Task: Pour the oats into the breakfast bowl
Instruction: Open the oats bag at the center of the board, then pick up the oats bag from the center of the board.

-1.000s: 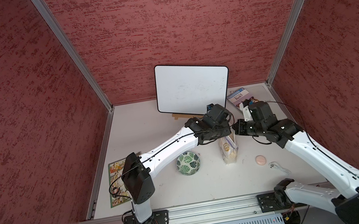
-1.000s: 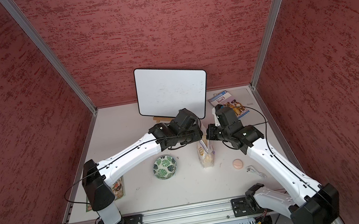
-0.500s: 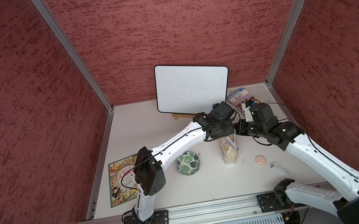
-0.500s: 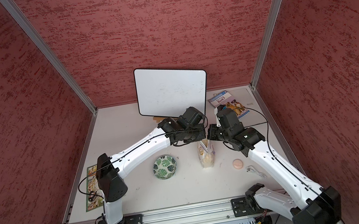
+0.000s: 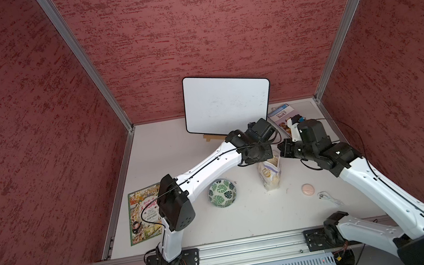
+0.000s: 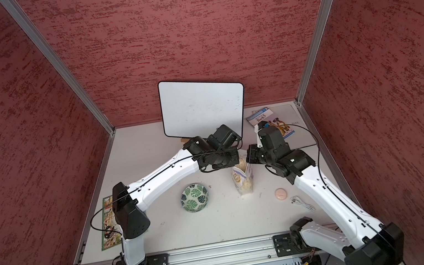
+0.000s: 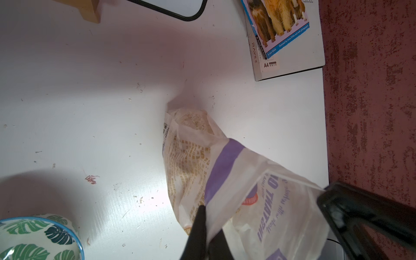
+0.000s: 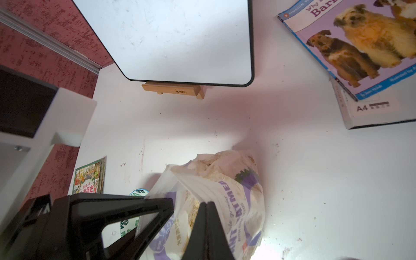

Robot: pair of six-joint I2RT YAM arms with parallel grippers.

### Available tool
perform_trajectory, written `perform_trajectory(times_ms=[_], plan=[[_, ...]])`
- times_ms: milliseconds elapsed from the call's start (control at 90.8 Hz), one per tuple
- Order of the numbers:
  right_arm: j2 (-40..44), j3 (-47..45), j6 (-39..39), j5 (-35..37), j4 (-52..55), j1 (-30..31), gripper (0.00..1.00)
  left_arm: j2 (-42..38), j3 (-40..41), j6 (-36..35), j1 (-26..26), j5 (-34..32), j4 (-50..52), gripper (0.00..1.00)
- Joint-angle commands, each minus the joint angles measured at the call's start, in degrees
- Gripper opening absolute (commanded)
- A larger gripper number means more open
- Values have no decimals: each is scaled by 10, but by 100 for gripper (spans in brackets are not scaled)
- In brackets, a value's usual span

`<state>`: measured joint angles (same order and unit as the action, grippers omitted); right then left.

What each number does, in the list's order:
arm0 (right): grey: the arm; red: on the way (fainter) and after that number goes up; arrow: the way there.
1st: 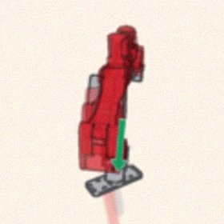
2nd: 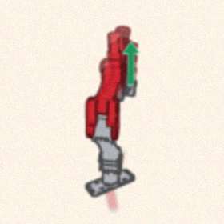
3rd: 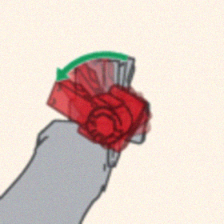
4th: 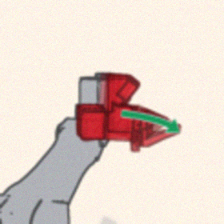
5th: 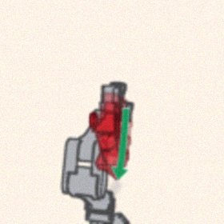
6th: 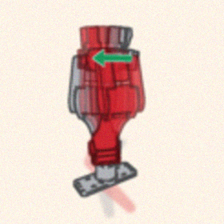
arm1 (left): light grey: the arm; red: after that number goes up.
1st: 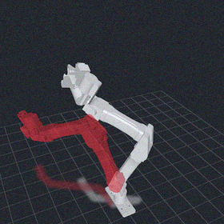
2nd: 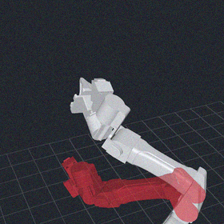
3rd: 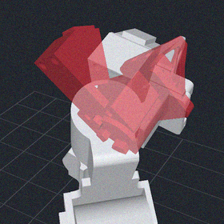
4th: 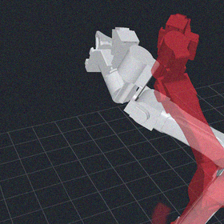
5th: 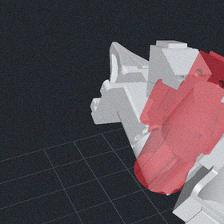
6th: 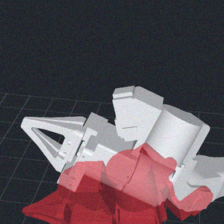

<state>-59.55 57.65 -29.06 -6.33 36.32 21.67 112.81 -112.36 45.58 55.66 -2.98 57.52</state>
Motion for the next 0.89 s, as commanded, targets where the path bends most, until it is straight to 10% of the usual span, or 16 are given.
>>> perform_trajectory(times_ms=[0,187,441,672,882], plan=[[41,-1,20,-27,-89,-11,0,-34,-36,0,-6,16,17,0],[48,0,33,56,-34,-11,0,-26,-95,-18,-8,-37,89,0],[28,-40,15,-83,-129,-10,0,-8,-72,9,-21,0,69,0],[112,-127,50,-60,-194,-10,84,-8,-70,21,-41,-19,83,0],[187,-253,53,-61,-284,-3,99,-11,-63,45,-55,-30,85,0]])
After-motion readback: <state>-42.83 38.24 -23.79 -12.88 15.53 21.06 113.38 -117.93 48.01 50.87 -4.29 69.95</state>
